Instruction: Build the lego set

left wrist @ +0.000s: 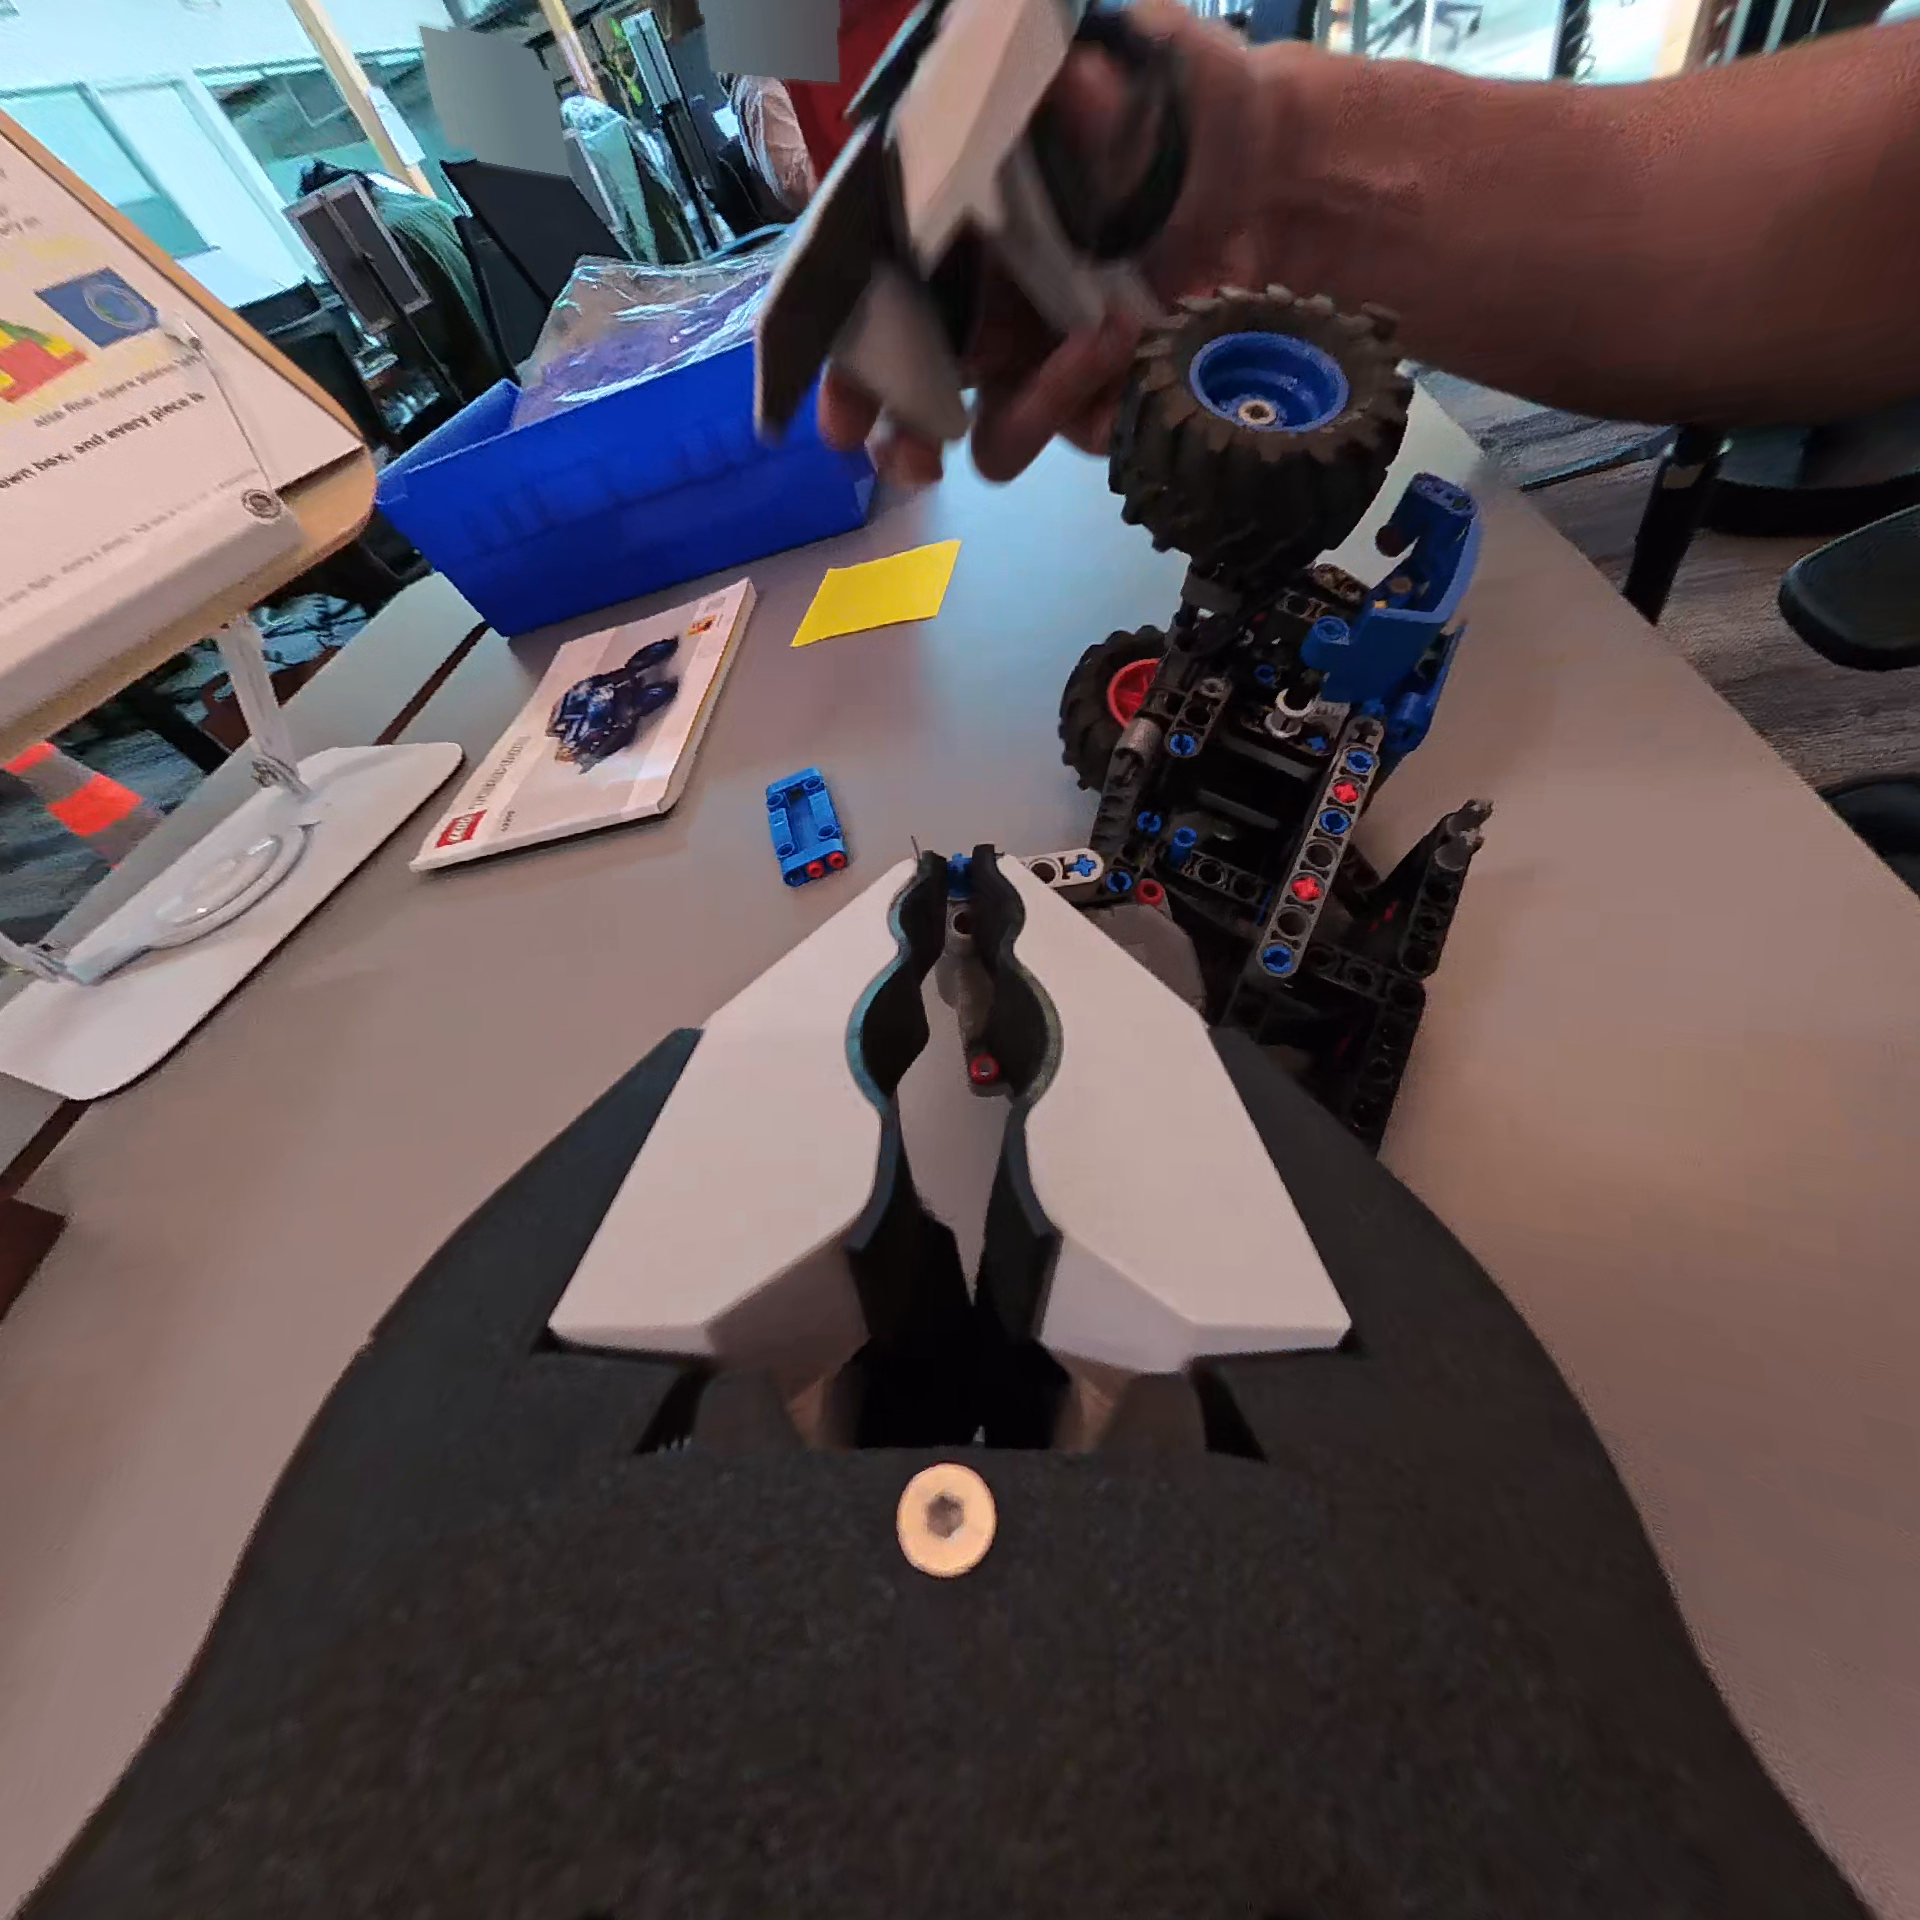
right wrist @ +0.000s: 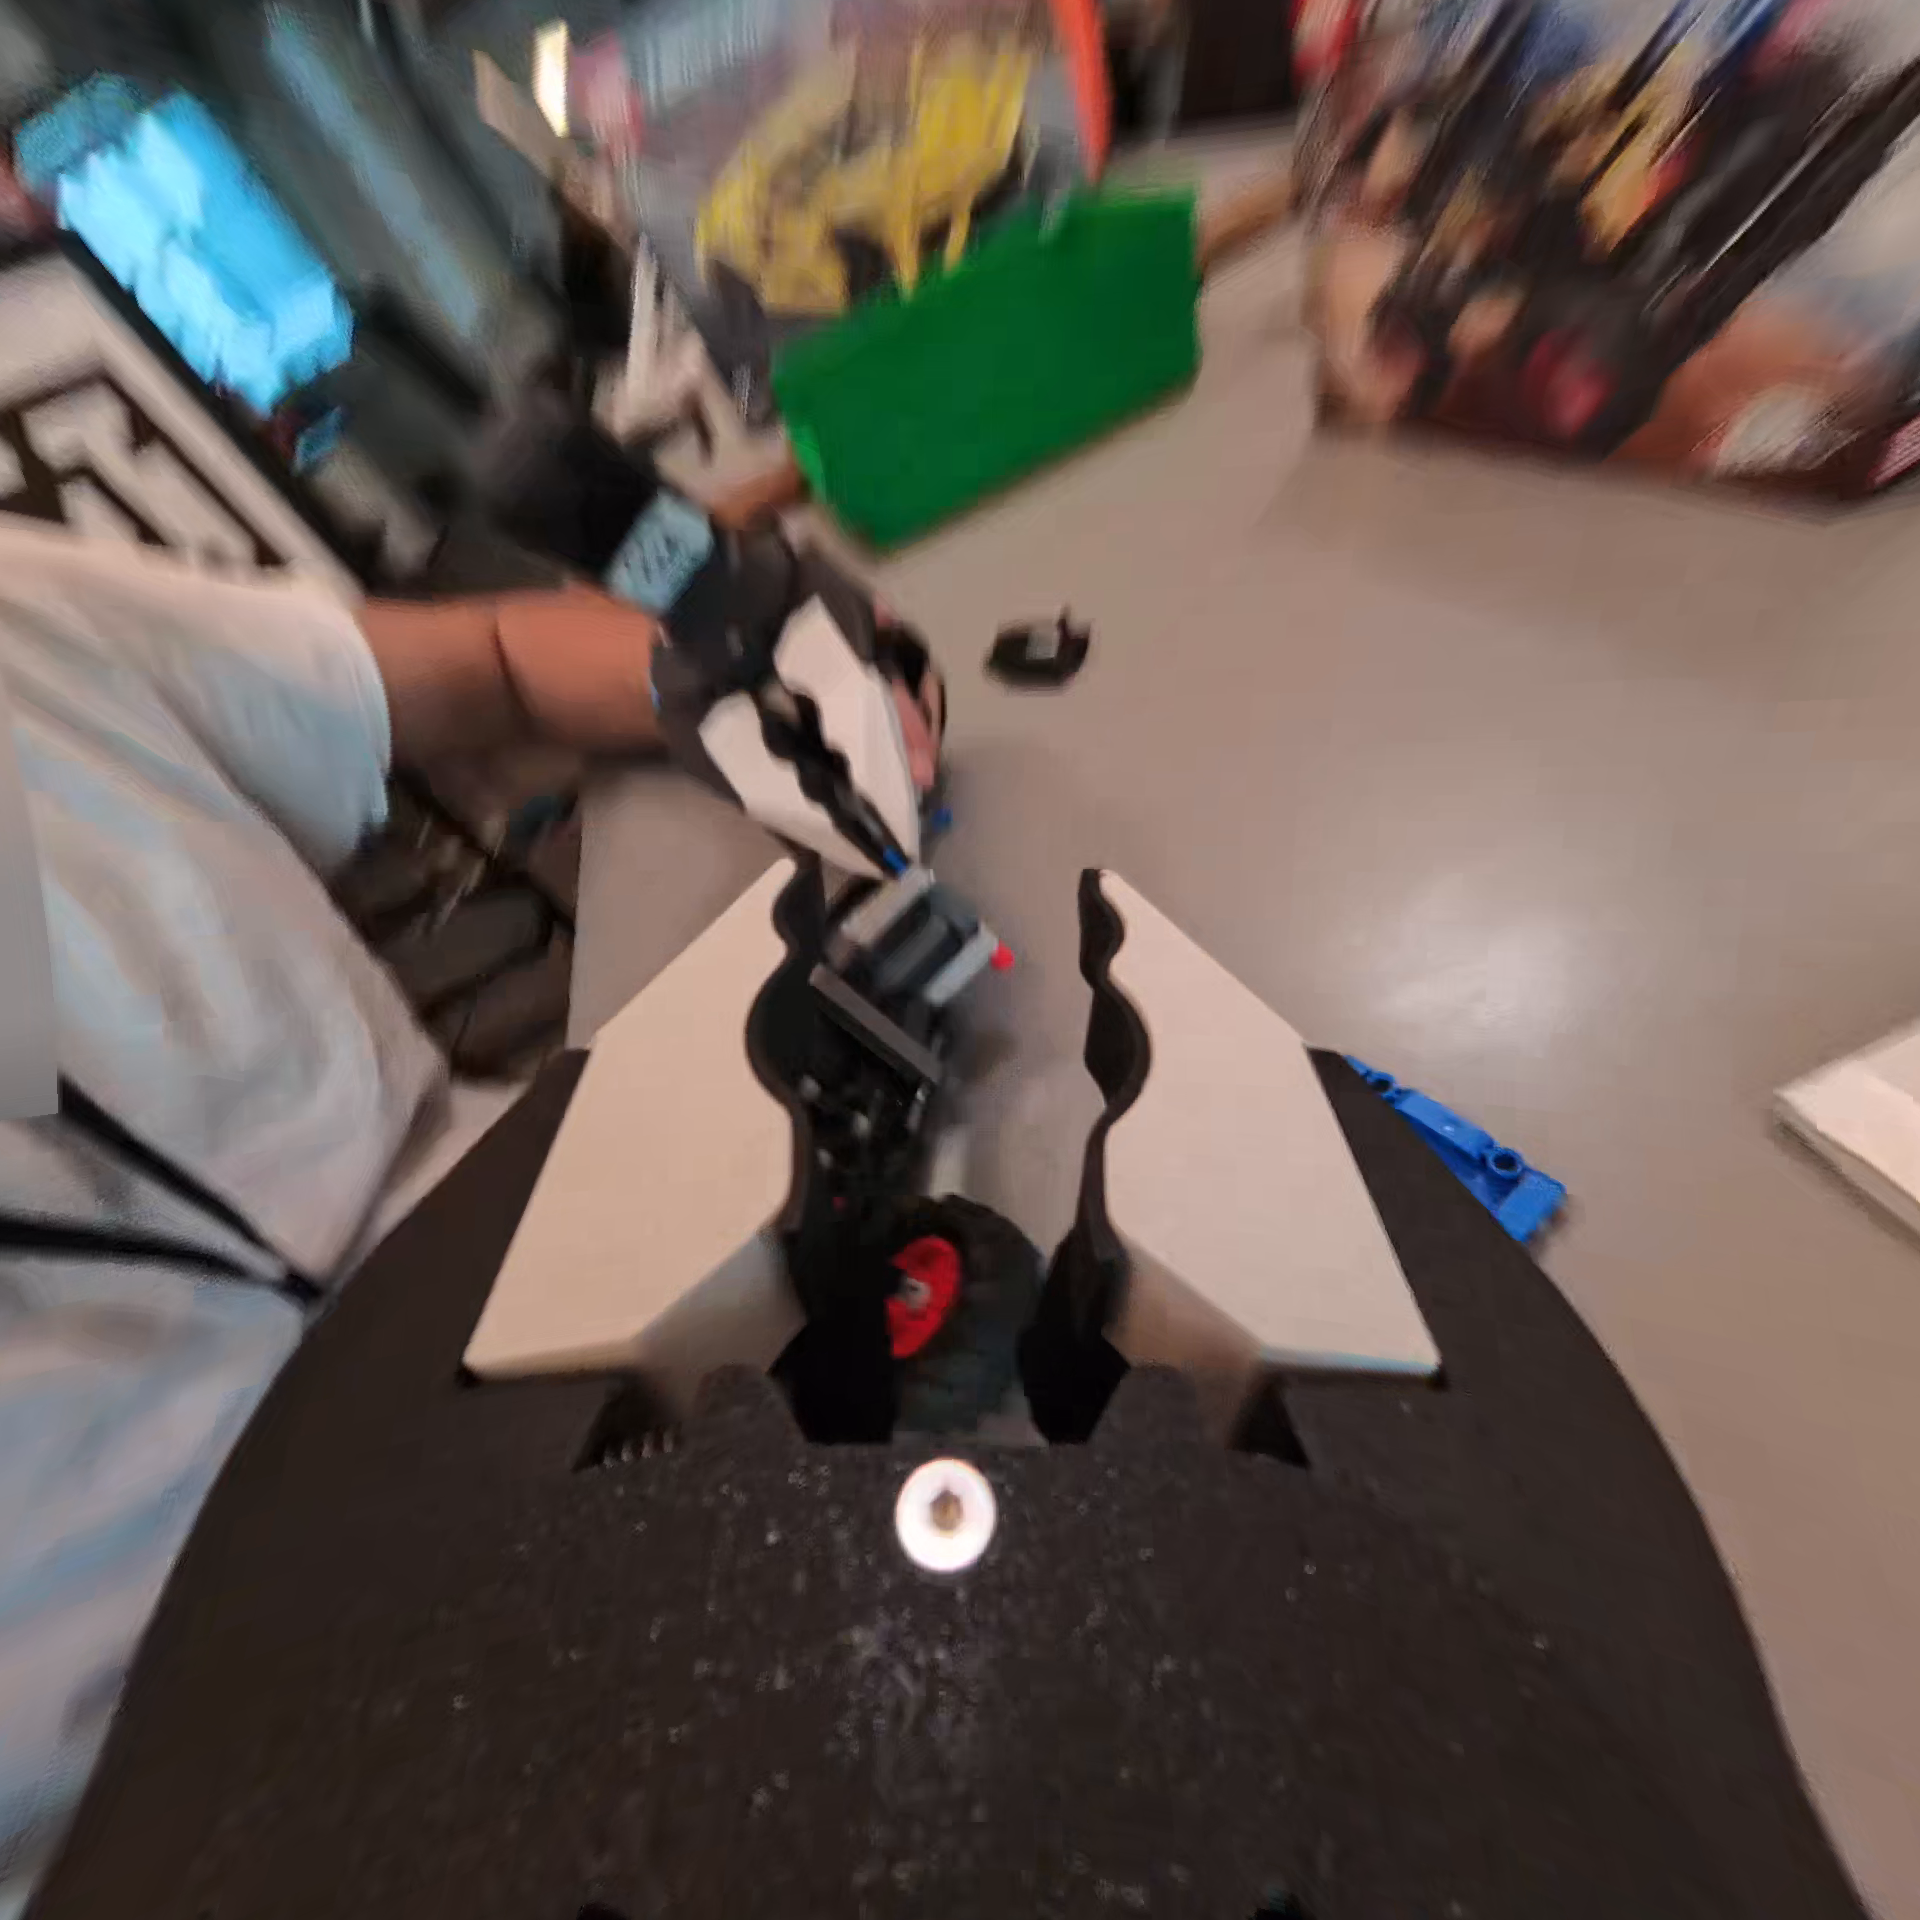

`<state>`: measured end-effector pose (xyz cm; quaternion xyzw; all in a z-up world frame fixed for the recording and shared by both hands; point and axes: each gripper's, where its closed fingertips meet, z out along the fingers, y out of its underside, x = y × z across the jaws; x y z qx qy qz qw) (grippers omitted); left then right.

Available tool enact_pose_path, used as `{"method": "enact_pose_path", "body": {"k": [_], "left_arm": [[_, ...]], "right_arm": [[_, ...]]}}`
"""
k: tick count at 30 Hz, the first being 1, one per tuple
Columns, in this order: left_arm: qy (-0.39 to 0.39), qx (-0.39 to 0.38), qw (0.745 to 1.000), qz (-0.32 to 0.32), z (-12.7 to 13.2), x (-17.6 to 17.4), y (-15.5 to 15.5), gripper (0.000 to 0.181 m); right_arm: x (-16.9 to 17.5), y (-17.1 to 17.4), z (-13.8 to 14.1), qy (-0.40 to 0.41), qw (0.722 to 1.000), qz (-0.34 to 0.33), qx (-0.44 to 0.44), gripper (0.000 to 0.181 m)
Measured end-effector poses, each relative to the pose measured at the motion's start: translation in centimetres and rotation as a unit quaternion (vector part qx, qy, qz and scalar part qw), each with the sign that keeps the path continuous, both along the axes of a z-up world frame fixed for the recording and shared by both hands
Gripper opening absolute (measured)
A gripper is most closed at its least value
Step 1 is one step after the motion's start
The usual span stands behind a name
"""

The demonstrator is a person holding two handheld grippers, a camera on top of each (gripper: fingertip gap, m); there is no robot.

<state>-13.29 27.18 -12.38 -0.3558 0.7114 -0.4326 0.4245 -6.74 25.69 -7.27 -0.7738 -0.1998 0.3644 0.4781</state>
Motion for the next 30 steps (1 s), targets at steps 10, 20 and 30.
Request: {"method": "enact_pose_path", "body": {"k": [10, 20, 30], "left_arm": [[-0.003, 0.022, 1.000, 0.015, -0.4, 0.2, 0.1, 0.004], [0.012, 0.033, 0.999, 0.019, -1.0, 0.6, 0.1, 0.004], [-0.028, -0.086, 0.996, 0.024, 1.7, 0.5, 0.9, 0.000]], "right_arm": [[-7.1, 1.5, -6.7, -0.013, 0.961, 0.241, -0.136, 0.035], [-7.5, 1.7, -7.5, -0.107, 0.969, 0.220, -0.037, 0.025], [-7.0, 1.9, -8.4, -0.123, 0.972, 0.200, 0.001, 0.008]]}}
